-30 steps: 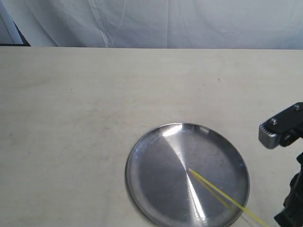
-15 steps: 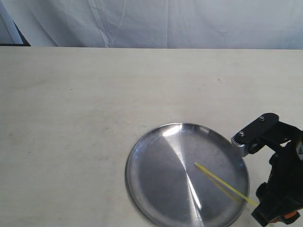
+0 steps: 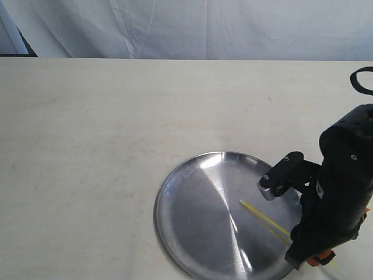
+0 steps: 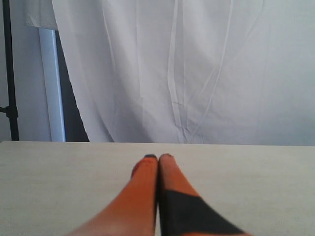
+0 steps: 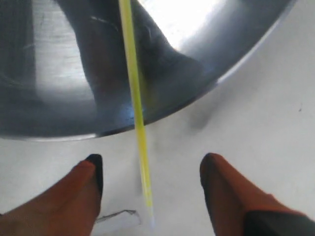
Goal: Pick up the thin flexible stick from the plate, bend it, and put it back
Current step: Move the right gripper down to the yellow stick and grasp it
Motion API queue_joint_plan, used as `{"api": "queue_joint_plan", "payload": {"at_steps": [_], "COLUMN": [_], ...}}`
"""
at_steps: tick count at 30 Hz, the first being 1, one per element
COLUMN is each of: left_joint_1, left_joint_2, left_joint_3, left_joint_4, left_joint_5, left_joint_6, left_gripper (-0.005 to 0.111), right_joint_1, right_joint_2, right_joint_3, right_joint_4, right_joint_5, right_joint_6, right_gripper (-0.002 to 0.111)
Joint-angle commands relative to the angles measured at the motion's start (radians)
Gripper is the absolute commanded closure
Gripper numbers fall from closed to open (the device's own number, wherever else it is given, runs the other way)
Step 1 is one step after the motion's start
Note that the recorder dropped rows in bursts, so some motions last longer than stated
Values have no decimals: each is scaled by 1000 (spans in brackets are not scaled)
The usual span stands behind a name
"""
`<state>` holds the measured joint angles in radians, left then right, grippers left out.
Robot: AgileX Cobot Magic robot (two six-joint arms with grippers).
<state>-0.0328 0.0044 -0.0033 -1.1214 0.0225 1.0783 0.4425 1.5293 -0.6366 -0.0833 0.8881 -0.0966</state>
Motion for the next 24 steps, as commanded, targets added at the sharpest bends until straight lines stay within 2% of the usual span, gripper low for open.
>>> {"api": "queue_joint_plan", "payload": {"at_steps": [1, 11, 12, 14, 17, 24], "left_joint_1": [1, 1, 1, 1, 1, 1], "left_joint_2": [-4, -4, -4, -4, -4, -4], "left_joint_3": [3, 3, 3, 3, 3, 3], "left_joint_4": [0, 0, 0, 0, 0, 0], "left_joint_5": [-8, -8, -8, -8, -8, -8], "left_joint_6": [-2, -2, -2, -2, -2, -2], "left_gripper": [107, 107, 107, 107, 107, 107], "right_joint_1": [1, 1, 1, 1, 1, 1], "right_joint_2": [33, 139, 148, 159, 162, 145], "right_joint_3": [4, 4, 4, 4, 4, 4], "right_joint_4": [29, 43, 43, 43, 45, 146], "right_joint_5": [-4, -41, -39, -35, -21, 98], "right_joint_6": [-5, -5, -5, -5, -5, -66], "right_gripper": [50, 52, 56, 72, 107, 108]}}
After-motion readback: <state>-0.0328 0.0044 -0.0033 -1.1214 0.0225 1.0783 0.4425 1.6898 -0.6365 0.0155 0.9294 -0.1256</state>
